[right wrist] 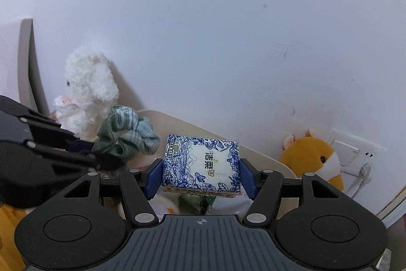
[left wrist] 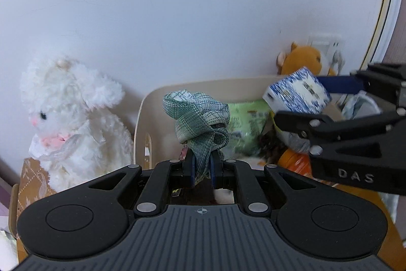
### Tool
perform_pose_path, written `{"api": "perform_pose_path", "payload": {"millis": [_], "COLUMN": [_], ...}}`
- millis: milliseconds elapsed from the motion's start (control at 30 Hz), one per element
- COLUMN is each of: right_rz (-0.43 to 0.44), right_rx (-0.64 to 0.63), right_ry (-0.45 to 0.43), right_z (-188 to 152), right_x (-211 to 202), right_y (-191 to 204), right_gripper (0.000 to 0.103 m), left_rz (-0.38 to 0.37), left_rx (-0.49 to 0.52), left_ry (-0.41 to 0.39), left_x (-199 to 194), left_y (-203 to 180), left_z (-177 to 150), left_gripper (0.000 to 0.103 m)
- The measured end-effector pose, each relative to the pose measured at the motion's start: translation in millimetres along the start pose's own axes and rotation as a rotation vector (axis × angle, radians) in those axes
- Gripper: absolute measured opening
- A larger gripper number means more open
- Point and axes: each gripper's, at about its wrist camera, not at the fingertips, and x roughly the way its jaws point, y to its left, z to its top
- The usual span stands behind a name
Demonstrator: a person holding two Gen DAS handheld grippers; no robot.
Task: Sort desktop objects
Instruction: 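Carry both items into the beige basket and open both tools, then withdraw both open tools from the basket back over the table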
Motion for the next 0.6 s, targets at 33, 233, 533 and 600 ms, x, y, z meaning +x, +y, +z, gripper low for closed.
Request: {"api": "perform_pose_path", "payload": {"millis": [33, 233, 533, 600], "right_rz": [-0.007, -0.020, -0.037, -0.039], "right_rx": [-0.003, -0.015, 0.004, 0.009], "right_ry": [0.013, 0.048, 0.026, 0.009], "right_z": [-0.6, -4.9, -11.4, -13.1], "right_x": [5.1, 16.4, 3.6, -2.3], "right_y": [1.5, 2.6, -7.5, -8.7], "right_gripper": [0.060, 0.061, 0.089, 0.097], "left_rz": [0.009, -0.004, 0.005, 0.012], "left_rx": [0.003, -0.036, -0.031, -0.025], "left_ry": [0.005, 0.058, 0.052, 0.047], "left_x": [3.5, 18.3, 15.5, 12.4], "left_y": [0.1, 6.8, 9.5, 10.1], "left_z": [-0.9, -2.7, -2.8, -3.4], "left_gripper": [0.010, 0.023, 0.070, 0.071]}}
